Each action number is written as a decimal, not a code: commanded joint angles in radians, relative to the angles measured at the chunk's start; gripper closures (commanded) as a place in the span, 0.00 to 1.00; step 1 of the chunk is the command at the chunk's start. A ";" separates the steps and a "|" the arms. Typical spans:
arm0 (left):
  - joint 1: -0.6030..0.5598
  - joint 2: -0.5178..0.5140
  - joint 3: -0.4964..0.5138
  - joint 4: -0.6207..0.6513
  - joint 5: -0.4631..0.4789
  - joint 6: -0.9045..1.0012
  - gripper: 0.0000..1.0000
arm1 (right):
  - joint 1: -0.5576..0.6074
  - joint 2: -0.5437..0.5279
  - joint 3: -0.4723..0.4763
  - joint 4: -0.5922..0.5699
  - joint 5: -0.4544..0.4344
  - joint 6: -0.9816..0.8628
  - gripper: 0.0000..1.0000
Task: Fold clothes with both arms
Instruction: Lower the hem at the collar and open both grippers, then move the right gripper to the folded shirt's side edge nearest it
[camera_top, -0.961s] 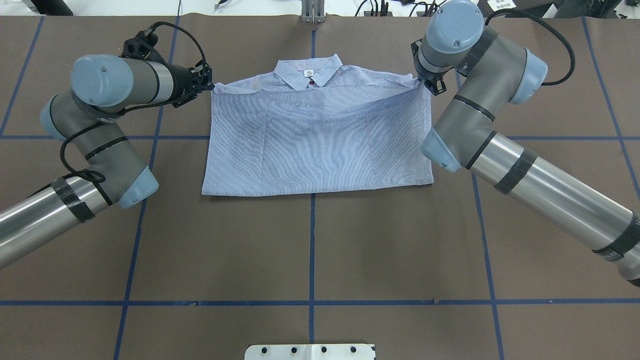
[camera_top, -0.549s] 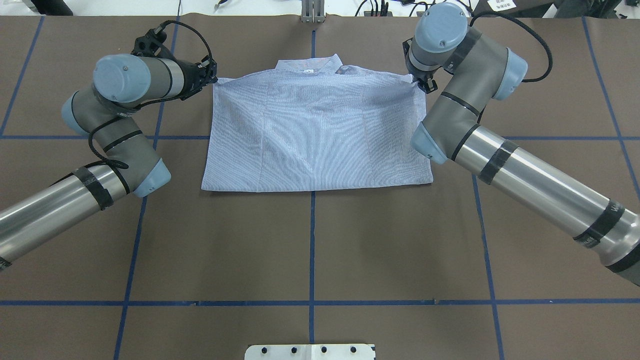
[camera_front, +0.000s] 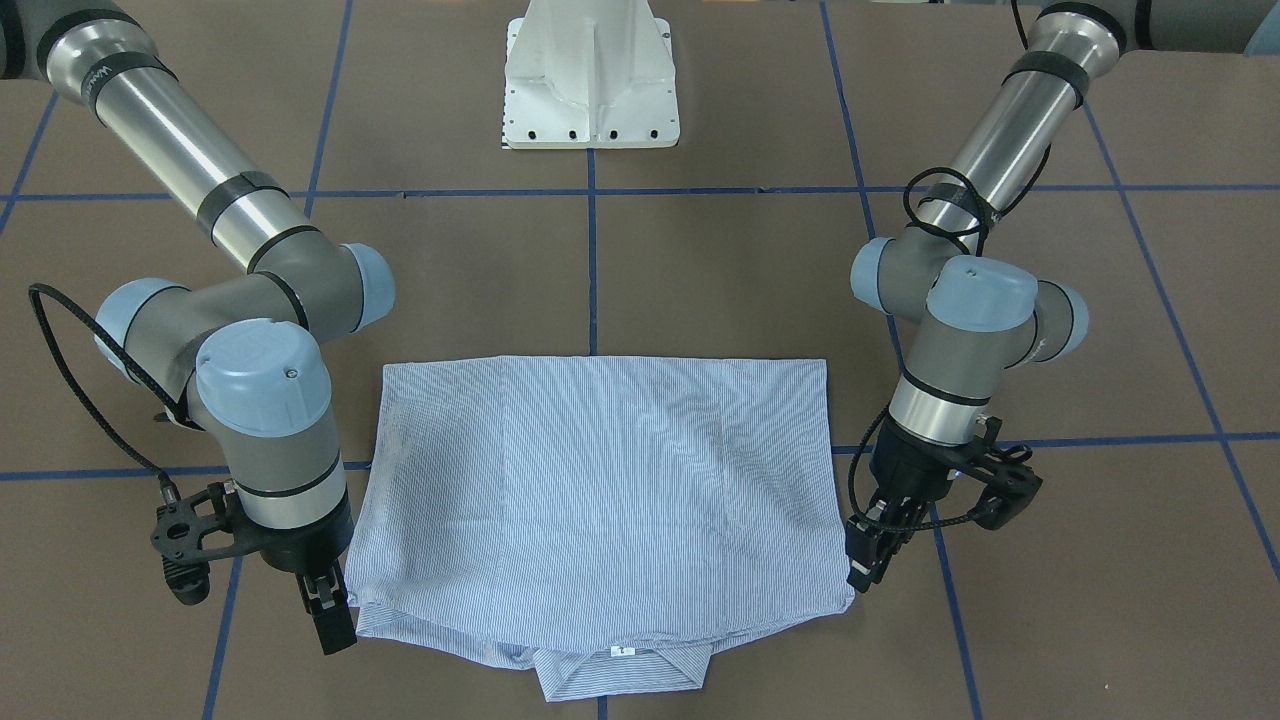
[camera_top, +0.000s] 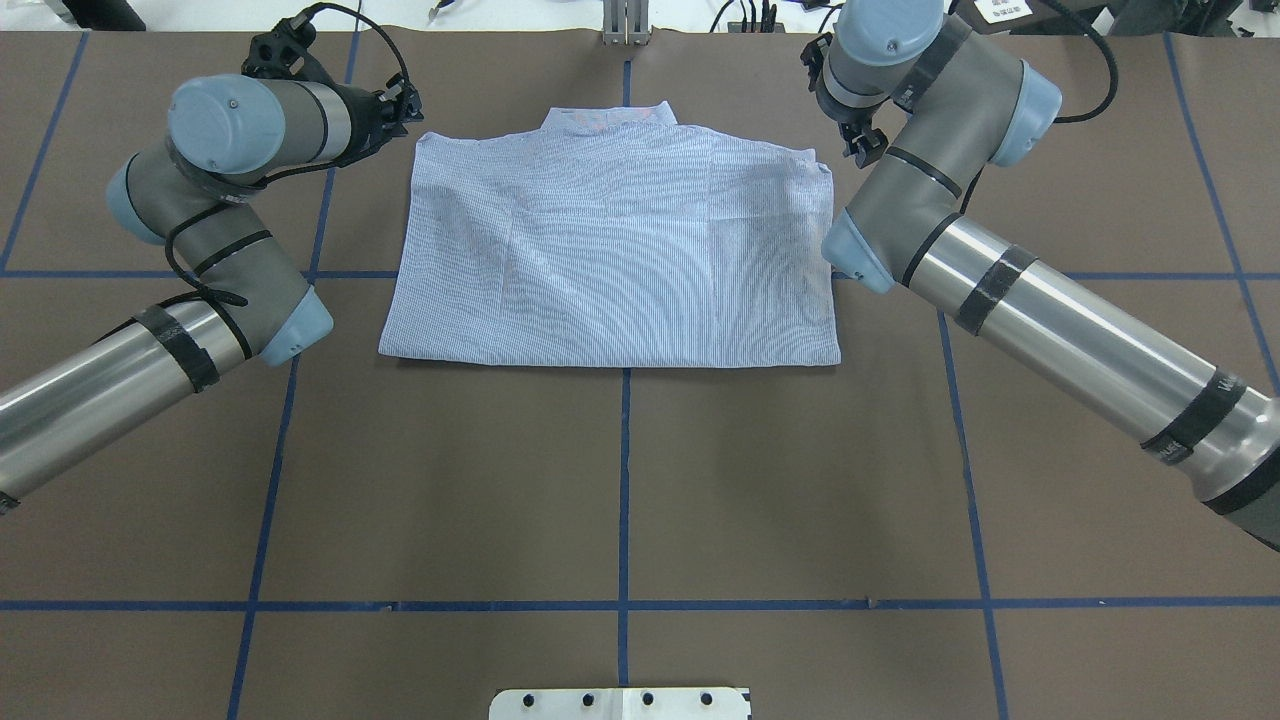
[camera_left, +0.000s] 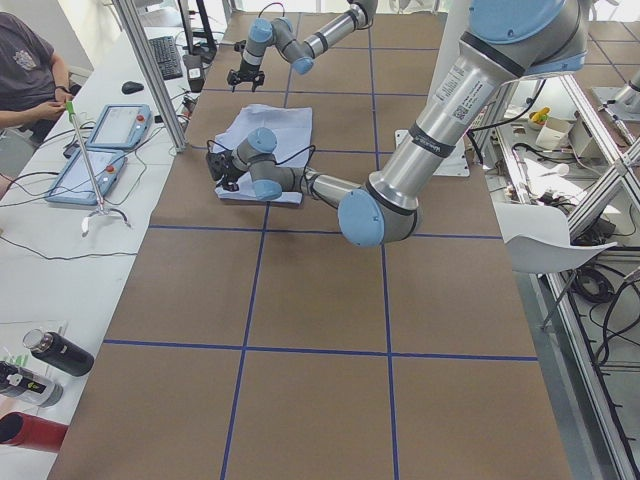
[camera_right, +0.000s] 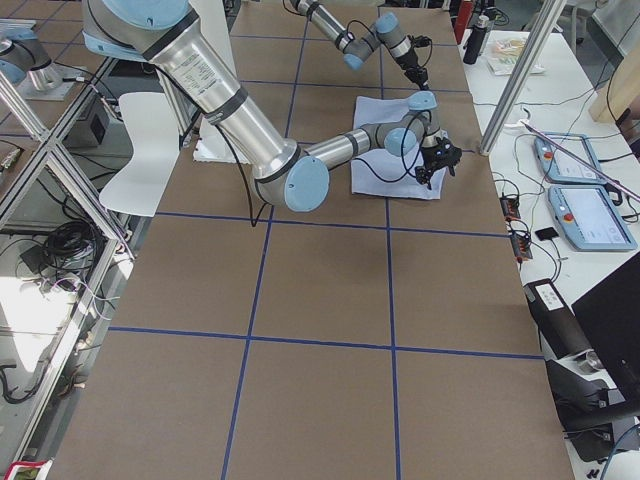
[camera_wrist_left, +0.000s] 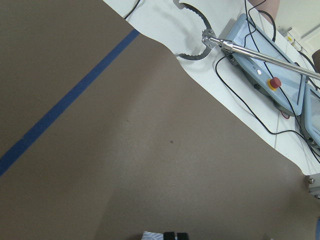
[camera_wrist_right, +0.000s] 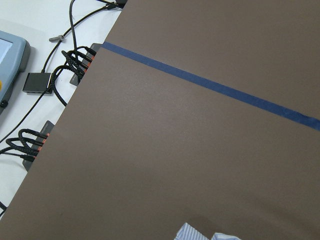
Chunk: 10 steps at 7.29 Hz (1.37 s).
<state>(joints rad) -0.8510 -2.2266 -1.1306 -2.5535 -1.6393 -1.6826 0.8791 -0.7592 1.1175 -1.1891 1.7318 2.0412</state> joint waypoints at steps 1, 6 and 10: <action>-0.019 0.047 -0.098 -0.002 -0.016 0.003 0.24 | 0.001 -0.061 0.139 -0.009 0.093 0.007 0.01; -0.046 0.096 -0.207 0.009 -0.114 0.006 0.24 | -0.204 -0.377 0.516 -0.026 0.031 0.134 0.01; -0.046 0.101 -0.233 0.012 -0.103 0.006 0.24 | -0.287 -0.417 0.519 -0.038 -0.020 0.148 0.04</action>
<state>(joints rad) -0.8974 -2.1266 -1.3611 -2.5421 -1.7444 -1.6770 0.6048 -1.1702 1.6362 -1.2251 1.7193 2.1786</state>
